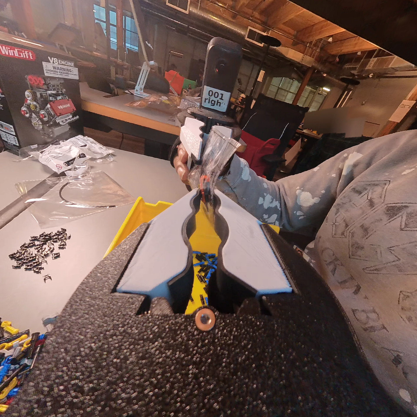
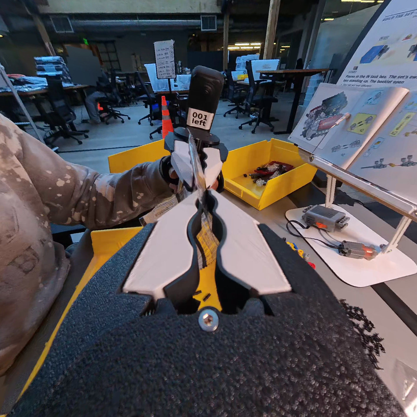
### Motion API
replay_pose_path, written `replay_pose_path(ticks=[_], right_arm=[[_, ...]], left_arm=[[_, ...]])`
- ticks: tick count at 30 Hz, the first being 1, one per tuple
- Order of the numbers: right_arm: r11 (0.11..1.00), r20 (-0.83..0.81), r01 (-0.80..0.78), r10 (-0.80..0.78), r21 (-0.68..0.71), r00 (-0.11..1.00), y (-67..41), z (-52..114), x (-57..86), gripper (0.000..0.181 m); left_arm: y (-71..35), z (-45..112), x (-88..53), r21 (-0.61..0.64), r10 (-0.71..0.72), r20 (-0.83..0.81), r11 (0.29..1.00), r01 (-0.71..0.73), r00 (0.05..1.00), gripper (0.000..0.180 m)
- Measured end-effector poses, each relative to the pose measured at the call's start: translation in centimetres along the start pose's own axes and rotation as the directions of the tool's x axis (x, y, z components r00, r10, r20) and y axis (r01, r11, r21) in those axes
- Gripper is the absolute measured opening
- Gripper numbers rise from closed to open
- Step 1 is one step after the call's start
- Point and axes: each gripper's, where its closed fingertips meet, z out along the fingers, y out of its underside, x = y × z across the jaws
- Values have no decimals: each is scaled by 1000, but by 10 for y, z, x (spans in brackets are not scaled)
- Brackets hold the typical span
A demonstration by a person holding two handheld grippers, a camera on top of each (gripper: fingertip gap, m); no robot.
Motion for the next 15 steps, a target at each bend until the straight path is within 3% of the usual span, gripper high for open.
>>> replay_pose_path(ticks=[5,10,13,15], right_arm=[[971,33,-215,213,108,977,-8,-8,14,0],[954,89,-277,268,114,959,-2,5,9,0],[958,99,-284,279,42,955,14,13,5,0],[969,75,-243,245,-45,967,32,17,5,0]], left_arm=[[-24,-18,-8,157,-32,28,987,27,999,7],[-35,-25,-21,231,-25,135,973,-7,990,5],[-39,-28,-21,269,-43,118,963,10,992,0],[-30,-24,-23,209,-53,116,977,28,992,0]])
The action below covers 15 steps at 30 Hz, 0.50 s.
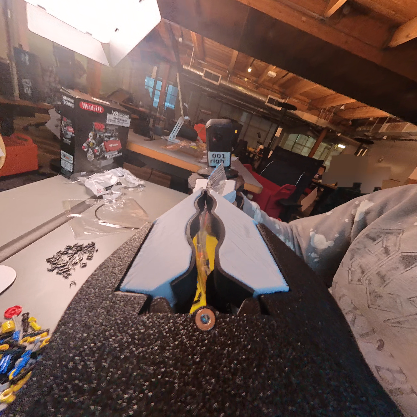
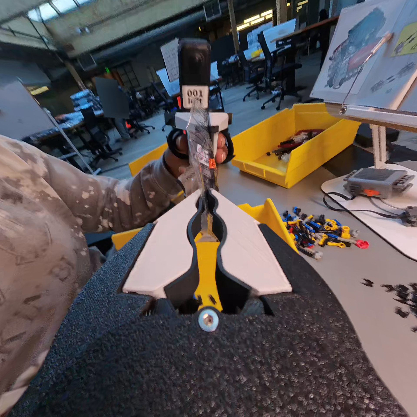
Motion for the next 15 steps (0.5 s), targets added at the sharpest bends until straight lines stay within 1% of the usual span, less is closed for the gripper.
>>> replay_pose_path(ticks=[1,3,4,5,7,9,10,11,12,15], right_arm=[[997,-33,45,-47,-54,998,9,1,5,3],[983,-71,130,-140,-129,988,17,0,8,32],[977,-76,164,-175,-133,982,14,-1,6,39],[972,-98,201,-213,-124,972,9,-2,5,40],[955,-136,271,-286,-117,949,0,-2,2,37],[930,-151,332,-355,-156,923,0,3,-4,30],[914,-161,367,-394,-176,905,0,5,-5,22],[898,-175,399,-430,-187,886,-1,7,-6,9],[887,-169,419,-451,-195,876,0,9,-9,1],[886,-137,411,-444,-213,885,3,9,-13,0]], left_arm=[[6,1,-3,-42,15,20,999,-15,1000,0],[16,2,-4,-123,29,36,992,-24,999,0],[22,1,-6,-172,49,57,984,-38,997,0],[29,1,-7,-232,75,70,971,-57,995,0],[39,2,-4,-308,93,69,949,-68,993,0],[52,5,0,-400,126,71,912,-88,989,0],[59,6,2,-447,159,74,888,-110,984,0],[63,7,5,-479,179,70,869,-125,981,0],[65,9,7,-498,200,75,856,-137,977,0],[67,7,8,-536,246,82,828,-165,966,0]])
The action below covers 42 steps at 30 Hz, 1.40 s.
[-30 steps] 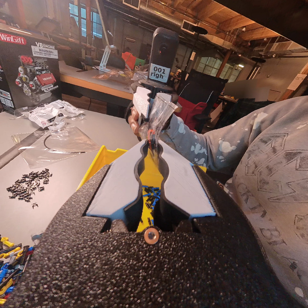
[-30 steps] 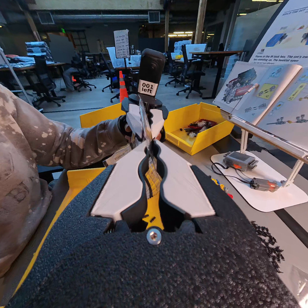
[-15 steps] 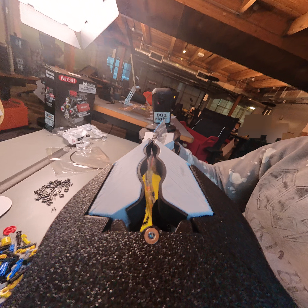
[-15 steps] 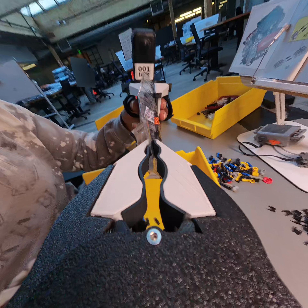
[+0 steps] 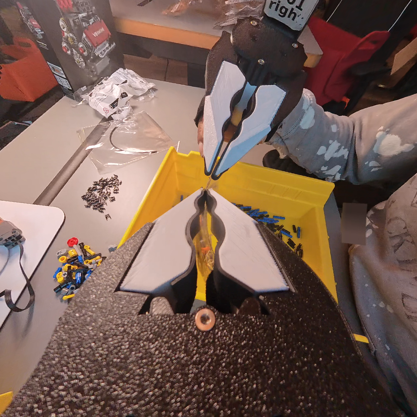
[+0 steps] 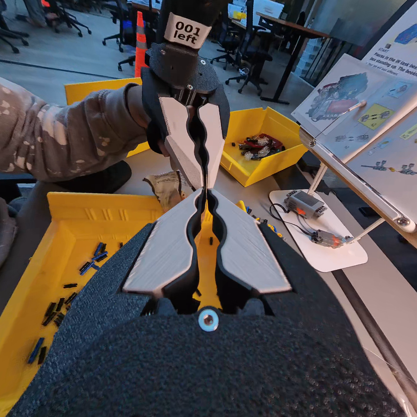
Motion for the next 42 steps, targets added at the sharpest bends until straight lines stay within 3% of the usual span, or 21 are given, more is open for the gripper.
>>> replay_pose_path(ticks=[9,13,25,42], right_arm=[[988,96,-98,87,123,992,-20,-10,-7,0],[983,111,-119,103,142,988,-21,-12,-6,0],[999,97,32,-32,-3,995,2,-10,-15,6],[1000,101,23,-24,6,995,3,-8,-14,1]], left_arm=[[-24,-2,13,169,58,-57,984,-48,997,5],[-27,-1,15,189,83,-55,979,-71,995,0],[-8,6,21,69,38,-124,997,-29,992,0],[-5,6,19,61,36,-122,998,-29,992,0]])
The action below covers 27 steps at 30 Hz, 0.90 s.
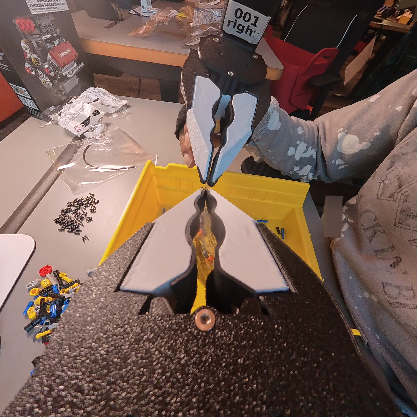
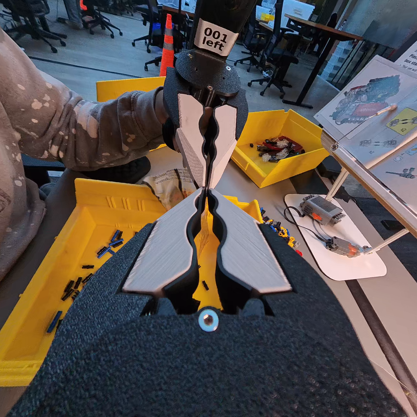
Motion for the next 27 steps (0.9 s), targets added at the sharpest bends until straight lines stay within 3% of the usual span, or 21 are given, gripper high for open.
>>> replay_pose_path(ticks=[11,15,21,27], right_arm=[[996,18,-50,49,70,999,-10,-6,2,0],[995,12,-40,40,86,999,-13,-9,2,0],[965,-127,255,-247,55,961,-19,-8,2,0],[876,-189,474,-483,-95,855,-21,-10,-3,0]], left_arm=[[-16,-2,0,129,33,-11,991,-32,999,0],[-21,-2,3,189,-28,-82,981,43,996,0],[-26,-7,4,257,-218,-316,917,305,923,0],[-28,-7,9,255,-279,-453,869,423,847,0]])
